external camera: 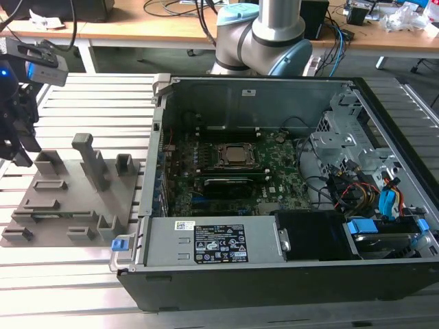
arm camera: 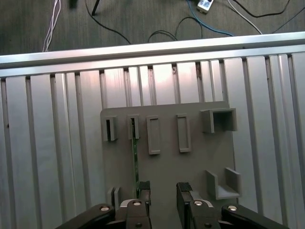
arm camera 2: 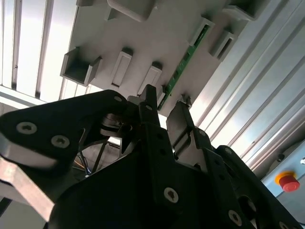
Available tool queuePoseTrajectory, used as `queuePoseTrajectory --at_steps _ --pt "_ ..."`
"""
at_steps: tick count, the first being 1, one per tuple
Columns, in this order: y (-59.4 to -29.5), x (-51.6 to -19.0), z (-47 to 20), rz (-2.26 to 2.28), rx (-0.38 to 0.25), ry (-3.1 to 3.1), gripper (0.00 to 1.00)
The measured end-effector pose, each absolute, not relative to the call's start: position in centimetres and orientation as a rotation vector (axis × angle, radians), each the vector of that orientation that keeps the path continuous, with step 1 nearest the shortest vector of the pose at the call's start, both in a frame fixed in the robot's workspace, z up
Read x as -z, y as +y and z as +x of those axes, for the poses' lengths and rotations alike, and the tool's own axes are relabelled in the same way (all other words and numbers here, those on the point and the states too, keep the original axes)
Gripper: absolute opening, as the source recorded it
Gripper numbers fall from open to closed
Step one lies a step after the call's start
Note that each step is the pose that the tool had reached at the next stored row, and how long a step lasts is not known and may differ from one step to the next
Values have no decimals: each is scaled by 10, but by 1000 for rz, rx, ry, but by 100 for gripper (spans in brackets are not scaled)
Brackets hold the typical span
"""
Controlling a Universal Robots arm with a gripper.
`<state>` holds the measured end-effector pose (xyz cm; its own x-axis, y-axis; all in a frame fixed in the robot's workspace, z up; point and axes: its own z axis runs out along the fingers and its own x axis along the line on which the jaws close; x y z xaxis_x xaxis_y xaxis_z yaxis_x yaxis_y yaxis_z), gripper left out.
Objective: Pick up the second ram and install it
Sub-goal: 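Pick up the second ram and move it above second insertion slot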
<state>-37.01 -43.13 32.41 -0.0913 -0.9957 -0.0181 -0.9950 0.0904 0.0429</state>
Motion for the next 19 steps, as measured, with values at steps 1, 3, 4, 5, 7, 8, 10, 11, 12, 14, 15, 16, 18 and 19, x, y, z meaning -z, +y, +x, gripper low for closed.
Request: queuePoseTrajectory --at_steps 1,3,4,5,7,8,10,11,12,14,15,16,18,19 --pt "-431 -323 -370 2107 69 -2308 36" --pt "-431 -320 -370 2107 69 -2308 36" --pt "-431 -319 -370 2107 69 -2308 36" --pt "-431 -318 -370 2107 69 -2308 36" --pt "-431 -315 -370 2107 69 -2308 36" --pt "-431 -314 -370 2107 69 -2308 36" --pt "-431 -311 -370 2107 69 -2308 36" --pt "-431 -310 -370 2107 69 -2308 36" --pt "-431 -309 -370 2107 69 -2308 36" --pt "-431 -306 -370 2107 69 -2308 36" --pt "-431 -305 -370 2107 69 -2308 36" --pt "-431 -305 -370 2107 69 -2308 36" --pt "-431 -303 -370 2107 69 -2308 36" --pt "-431 -302 -370 2107 69 -2308 36"
